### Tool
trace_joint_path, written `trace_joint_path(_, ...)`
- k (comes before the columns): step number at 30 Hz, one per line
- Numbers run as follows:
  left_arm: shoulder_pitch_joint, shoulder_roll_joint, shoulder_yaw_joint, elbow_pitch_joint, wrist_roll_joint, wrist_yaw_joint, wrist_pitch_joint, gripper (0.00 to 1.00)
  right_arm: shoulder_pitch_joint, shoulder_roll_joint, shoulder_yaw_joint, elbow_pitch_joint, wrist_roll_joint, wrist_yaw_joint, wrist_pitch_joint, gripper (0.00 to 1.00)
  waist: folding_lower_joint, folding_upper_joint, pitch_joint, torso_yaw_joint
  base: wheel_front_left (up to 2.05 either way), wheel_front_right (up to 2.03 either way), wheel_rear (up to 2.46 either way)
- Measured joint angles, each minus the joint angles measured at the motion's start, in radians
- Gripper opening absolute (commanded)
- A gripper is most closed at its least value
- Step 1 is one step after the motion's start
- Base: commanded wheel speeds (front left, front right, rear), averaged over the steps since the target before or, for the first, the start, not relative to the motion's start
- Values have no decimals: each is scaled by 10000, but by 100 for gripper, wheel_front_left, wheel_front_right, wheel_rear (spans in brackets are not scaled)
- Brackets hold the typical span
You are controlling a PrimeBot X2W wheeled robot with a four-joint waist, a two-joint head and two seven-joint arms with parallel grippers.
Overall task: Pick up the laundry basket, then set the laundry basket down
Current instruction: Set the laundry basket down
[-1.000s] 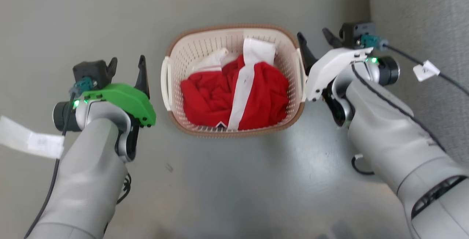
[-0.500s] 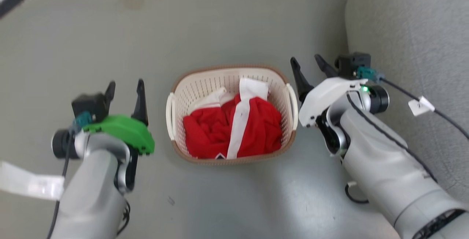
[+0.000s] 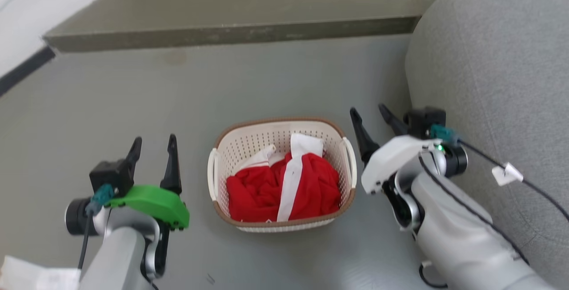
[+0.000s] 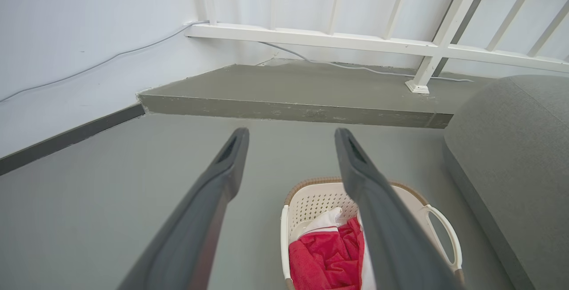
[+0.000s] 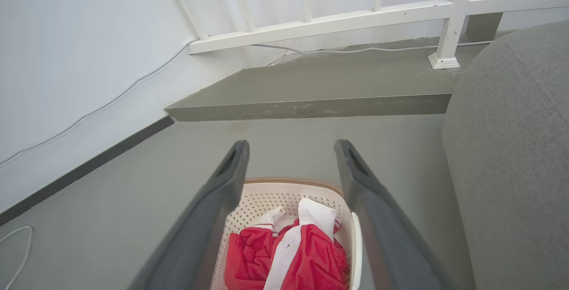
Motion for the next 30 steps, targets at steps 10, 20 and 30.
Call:
trace_joint_path(10,1413,-2,548,-1060,280,46,0,100,1256,17,-454,-1001,-405,-159,2,100,0,0,-715,-20,0,0,0)
trace_joint_path(20,2568,-33,826,-1933,575,115,0,100,2311,-161,-993,-1810,-765,-257,2,100,0,0,-981,-73,0,0,0)
trace_joint_path(30,3371,-71,1141,-2395,696,130,0,100,3072,-140,-1361,-2464,-1110,-328,2,100,0,0,-1197,-159,0,0,0)
